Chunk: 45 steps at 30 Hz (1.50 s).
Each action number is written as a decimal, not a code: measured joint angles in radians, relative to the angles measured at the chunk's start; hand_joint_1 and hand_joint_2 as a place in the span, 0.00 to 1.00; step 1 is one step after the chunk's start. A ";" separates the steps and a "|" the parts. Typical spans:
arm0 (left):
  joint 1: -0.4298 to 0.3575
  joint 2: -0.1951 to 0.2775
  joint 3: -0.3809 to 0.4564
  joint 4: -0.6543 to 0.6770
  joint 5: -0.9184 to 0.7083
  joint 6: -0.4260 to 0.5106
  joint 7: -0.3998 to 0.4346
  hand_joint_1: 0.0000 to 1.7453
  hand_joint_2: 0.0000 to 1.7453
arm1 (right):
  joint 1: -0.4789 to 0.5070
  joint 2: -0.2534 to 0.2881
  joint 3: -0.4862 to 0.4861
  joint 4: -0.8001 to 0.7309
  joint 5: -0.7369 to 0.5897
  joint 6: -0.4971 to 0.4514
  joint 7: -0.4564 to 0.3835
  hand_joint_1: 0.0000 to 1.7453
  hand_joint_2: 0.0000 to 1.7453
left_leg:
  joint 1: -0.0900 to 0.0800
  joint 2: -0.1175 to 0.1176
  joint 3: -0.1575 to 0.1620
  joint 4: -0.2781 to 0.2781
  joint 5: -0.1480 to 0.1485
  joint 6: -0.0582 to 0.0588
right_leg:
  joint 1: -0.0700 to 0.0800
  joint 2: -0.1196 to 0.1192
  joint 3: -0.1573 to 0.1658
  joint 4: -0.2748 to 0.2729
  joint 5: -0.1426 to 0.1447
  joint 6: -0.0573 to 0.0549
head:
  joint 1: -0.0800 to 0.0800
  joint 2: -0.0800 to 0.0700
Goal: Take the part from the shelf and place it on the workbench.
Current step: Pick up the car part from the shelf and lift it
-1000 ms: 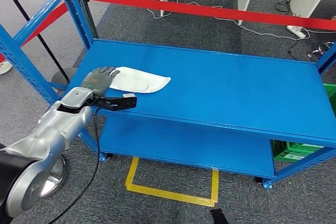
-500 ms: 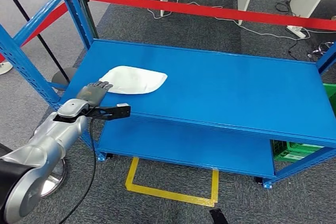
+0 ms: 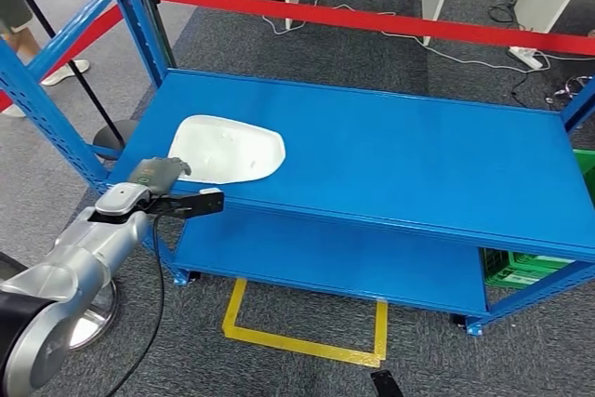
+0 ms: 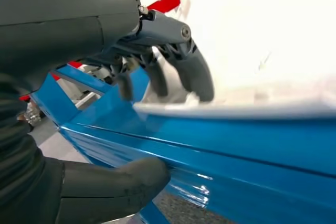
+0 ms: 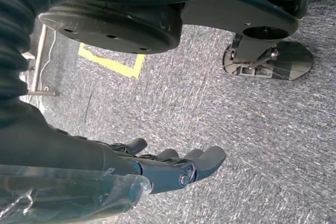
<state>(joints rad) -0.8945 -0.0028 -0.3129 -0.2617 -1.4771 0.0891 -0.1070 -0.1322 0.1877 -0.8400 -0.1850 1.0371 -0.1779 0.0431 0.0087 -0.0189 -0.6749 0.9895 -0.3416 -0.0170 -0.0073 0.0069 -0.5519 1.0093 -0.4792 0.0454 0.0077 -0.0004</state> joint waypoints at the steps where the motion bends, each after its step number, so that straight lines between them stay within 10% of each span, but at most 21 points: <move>1: 0.000 0.001 0.000 0.000 0.000 0.001 0.000 1.00 1.00 | 0.000 0.000 0.000 0.000 0.001 0.000 0.000 0.00 1.00 | 0.000 0.000 0.001 0.000 0.000 0.000 | 0.000 0.000 0.000 0.000 0.000 0.000 | 0.000 0.000; 45: -0.012 -0.006 0.000 0.000 -0.020 0.129 -0.041 1.00 1.00 | 0.006 0.000 -0.006 0.000 0.006 0.004 -0.001 0.00 1.00 | 0.000 0.000 0.008 -0.001 0.002 -0.001 | 0.000 0.002 0.002 0.000 0.000 0.000 | 0.000 0.000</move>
<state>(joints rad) -0.9063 -0.0090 -0.3134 -0.2619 -1.4966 0.2185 -0.1480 -0.1258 0.1877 -0.8465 -0.1850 1.0435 -0.1738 0.0420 0.0090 -0.0186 -0.6671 0.9882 -0.3401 -0.0181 -0.0071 0.0086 -0.5501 1.0093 -0.4788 0.0458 0.0077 -0.0004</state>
